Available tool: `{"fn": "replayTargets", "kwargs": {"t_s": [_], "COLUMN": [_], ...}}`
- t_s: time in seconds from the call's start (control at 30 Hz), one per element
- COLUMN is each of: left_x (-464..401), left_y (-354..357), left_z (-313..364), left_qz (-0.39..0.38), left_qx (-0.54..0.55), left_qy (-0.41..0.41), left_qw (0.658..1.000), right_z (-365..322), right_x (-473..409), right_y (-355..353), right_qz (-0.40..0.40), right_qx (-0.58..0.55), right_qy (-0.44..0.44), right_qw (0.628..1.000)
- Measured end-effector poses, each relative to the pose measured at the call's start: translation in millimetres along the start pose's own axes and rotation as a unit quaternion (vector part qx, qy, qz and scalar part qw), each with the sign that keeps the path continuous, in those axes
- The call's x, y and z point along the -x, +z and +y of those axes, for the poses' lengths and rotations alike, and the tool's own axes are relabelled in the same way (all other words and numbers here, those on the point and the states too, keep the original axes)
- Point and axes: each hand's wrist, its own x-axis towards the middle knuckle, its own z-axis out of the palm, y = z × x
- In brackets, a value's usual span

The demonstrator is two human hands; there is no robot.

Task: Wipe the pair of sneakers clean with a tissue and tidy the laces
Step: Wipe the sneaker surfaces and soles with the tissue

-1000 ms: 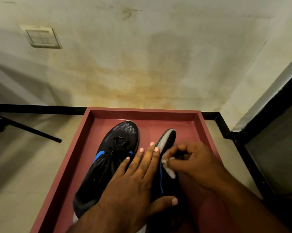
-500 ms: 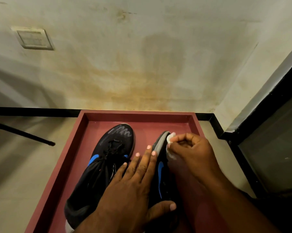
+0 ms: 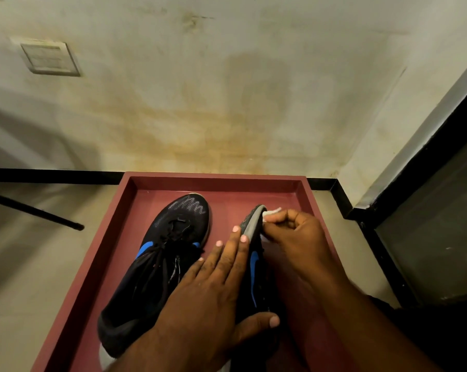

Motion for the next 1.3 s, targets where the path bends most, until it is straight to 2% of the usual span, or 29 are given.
{"fn": "replayTargets", "kwargs": {"t_s": [0.07, 0.13, 0.17, 0.2, 0.23, 0.3, 0.33, 0.37, 0.4, 0.5, 0.6, 0.63, 0.67, 0.77, 0.8, 0.83, 0.9, 0.97, 1.0, 1.07, 1.17, 1.23, 1.3], "left_x": [2, 2, 2, 1, 1, -2, -2, -3, -3, -1, 0, -1, -2, -5, -6, -5, -2, 1, 1, 2, 1, 1, -3], "left_y": [-1, -2, -3, -3, -3, 0, 0, 1, 2, 0, -2, -2, -2, -1, 0, 0, -1, -4, -5, -7, -6, -7, -11], "left_z": [-3, -6, -6, -6, -5, -2, -1, 0, 0, -3, -4, -4, -3, 3, 4, 4, 1, -3, -4, -4, 0, 3, 7], "left_qz": [-0.004, -0.01, -0.011, -0.012, -0.014, -0.019, -0.02, -0.019, -0.018, -0.012, -0.015, -0.014, -0.015, -0.023, -0.021, -0.017, -0.004, 0.001, 0.003, 0.016, 0.047, 0.061, 0.077], "left_qx": [0.009, 0.011, 0.007, 0.002, -0.003, -0.005, -0.004, -0.004, -0.004, 0.005, 0.009, 0.006, 0.003, 0.005, 0.006, 0.008, 0.005, 0.003, -0.002, -0.007, 0.019, 0.029, 0.025], "left_qy": [-0.01, -0.014, -0.012, -0.009, -0.005, 0.004, 0.006, 0.007, 0.007, -0.012, -0.019, -0.016, -0.01, 0.005, 0.005, 0.003, -0.01, -0.021, -0.016, -0.003, 0.009, 0.003, -0.008], "left_qw": [1.0, 1.0, 1.0, 1.0, 1.0, 1.0, 1.0, 1.0, 1.0, 1.0, 1.0, 1.0, 1.0, 1.0, 1.0, 1.0, 1.0, 1.0, 1.0, 1.0, 0.999, 0.998, 0.997], "right_z": [-5, -17, -21, -22, -20, -10, -5, -3, -1, -2, -15, -19, -19, -7, -5, -4, -2, -9, -12, -14, -13, -17, -23], "right_x": [7, 18, 22, 23, 20, 6, -2, -6, -7, 6, 22, 23, 20, 1, -3, -4, 3, 15, 18, 18, 6, 7, 18], "right_y": [-4, -14, -19, -20, -19, -14, -10, -5, 0, 4, -13, -18, -19, -12, -6, -1, 1, -6, -11, -15, -19, -21, -23], "right_qz": [-0.107, -0.241, -0.276, -0.266, -0.201, -0.007, 0.06, 0.084, 0.072, -0.077, -0.233, -0.249, -0.215, 0.019, 0.048, 0.035, -0.063, -0.167, -0.185, -0.134, 0.037, 0.083, 0.085], "right_qx": [0.023, 0.064, 0.063, 0.044, 0.011, -0.037, -0.049, -0.057, -0.059, -0.007, 0.033, 0.029, 0.027, 0.011, -0.005, -0.019, -0.003, 0.067, 0.093, 0.082, 0.025, -0.027, -0.067], "right_qy": [0.023, 0.029, 0.033, 0.033, 0.031, 0.025, 0.023, 0.027, 0.036, 0.055, 0.051, 0.053, 0.048, 0.031, 0.03, 0.034, 0.045, 0.024, 0.005, -0.025, -0.046, -0.06, -0.072], "right_qw": [0.994, 0.968, 0.958, 0.962, 0.979, 0.999, 0.997, 0.994, 0.995, 0.996, 0.971, 0.967, 0.975, 0.999, 0.998, 0.999, 0.997, 0.983, 0.978, 0.987, 0.998, 0.994, 0.992]}}
